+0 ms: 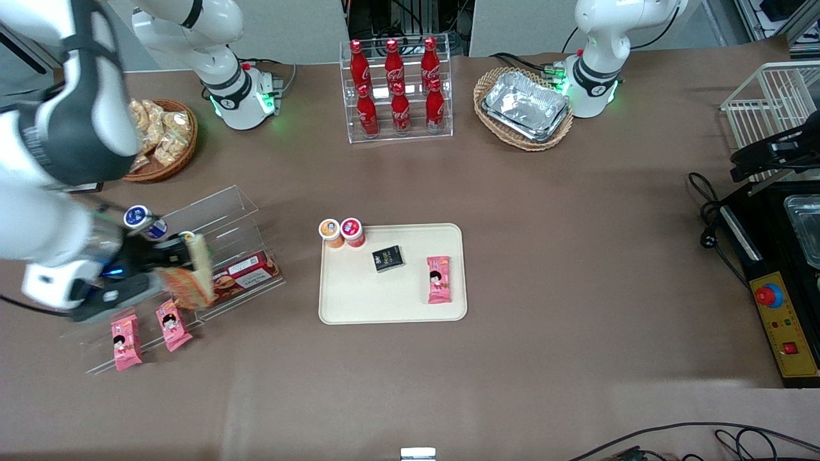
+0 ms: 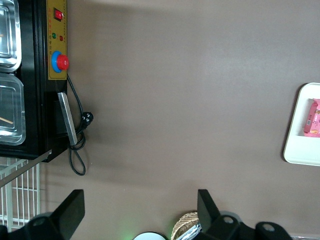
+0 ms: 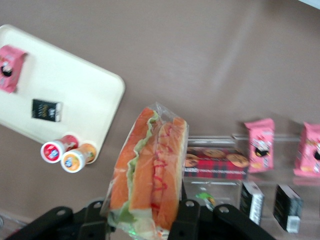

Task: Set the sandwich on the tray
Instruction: 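Lift the sandwich and carry it with the right gripper toward the cream tray, then lower the sandwich onto the tray beside the black box and open the gripper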

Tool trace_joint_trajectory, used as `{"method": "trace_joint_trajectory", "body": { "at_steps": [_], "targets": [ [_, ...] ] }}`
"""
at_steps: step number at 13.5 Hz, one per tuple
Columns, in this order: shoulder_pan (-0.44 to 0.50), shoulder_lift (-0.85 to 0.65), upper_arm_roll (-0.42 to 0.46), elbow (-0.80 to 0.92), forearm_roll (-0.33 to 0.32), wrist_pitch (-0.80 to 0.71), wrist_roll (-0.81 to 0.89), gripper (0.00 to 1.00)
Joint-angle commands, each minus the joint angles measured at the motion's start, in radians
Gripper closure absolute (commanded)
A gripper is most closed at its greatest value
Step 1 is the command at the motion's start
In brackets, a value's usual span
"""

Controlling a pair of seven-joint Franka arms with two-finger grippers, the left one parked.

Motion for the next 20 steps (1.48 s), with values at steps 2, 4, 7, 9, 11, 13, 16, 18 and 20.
{"method": "trace_joint_trajectory", "body": {
  "at_steps": [2,4,7,9,11,13,16,18,20],
  "targets": [
    [0.128,0.021,0.002,0.019,-0.050,0.027,-0.137,0.55],
    [0.176,0.036,0.002,0.019,-0.060,0.039,-0.249,0.55],
    [0.303,0.068,0.002,0.019,-0.147,0.091,-0.291,0.55],
    [0.355,0.105,0.002,0.019,-0.161,0.111,-0.297,0.55],
    [0.389,0.147,0.002,0.019,-0.161,0.154,-0.375,0.55],
    [0.431,0.191,0.002,0.017,-0.161,0.208,-0.415,0.55],
    [0.489,0.255,0.001,0.017,-0.233,0.286,-0.449,0.55],
    [0.512,0.297,0.001,0.016,-0.256,0.358,-0.495,0.55],
    [0.530,0.335,0.001,0.014,-0.286,0.421,-0.507,0.54]
  ]
}}
